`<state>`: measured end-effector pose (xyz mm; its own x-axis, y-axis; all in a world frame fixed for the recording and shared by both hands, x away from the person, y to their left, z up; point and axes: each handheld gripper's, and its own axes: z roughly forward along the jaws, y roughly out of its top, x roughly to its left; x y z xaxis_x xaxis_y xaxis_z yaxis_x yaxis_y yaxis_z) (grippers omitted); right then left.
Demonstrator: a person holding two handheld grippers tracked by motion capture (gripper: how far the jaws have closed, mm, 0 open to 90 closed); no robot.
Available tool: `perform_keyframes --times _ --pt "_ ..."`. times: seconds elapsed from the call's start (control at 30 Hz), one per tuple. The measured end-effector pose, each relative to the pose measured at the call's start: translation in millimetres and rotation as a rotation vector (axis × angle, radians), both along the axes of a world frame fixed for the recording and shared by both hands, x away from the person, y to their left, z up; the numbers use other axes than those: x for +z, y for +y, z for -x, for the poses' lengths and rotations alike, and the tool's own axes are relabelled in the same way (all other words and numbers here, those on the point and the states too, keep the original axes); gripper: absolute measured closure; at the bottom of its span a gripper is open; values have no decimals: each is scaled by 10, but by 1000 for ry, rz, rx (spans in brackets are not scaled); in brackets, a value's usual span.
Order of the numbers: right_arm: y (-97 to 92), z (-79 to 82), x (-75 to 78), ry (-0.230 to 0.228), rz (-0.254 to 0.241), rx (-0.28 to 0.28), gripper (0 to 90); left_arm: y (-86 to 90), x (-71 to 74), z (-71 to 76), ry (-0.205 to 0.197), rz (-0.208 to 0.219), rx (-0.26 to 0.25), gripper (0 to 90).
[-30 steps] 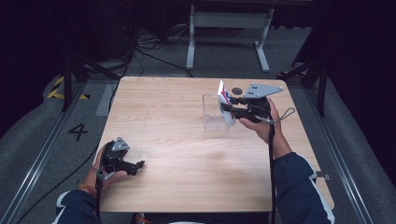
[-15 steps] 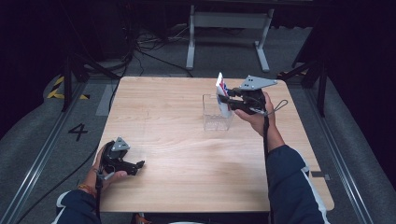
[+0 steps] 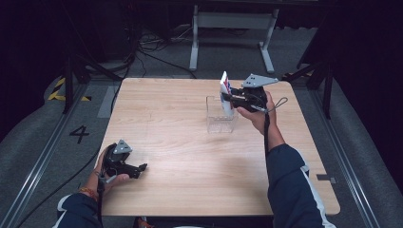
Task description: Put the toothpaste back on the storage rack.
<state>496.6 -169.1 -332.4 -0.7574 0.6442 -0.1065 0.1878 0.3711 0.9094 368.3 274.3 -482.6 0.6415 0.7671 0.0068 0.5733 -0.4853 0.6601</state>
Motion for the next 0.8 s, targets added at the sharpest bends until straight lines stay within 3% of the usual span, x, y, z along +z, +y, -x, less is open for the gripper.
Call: perform_keyframes --times 0.8 --pt "-80 -193 -316 56 0 -62 675 1 0 -1 -1 -1 -1 7"
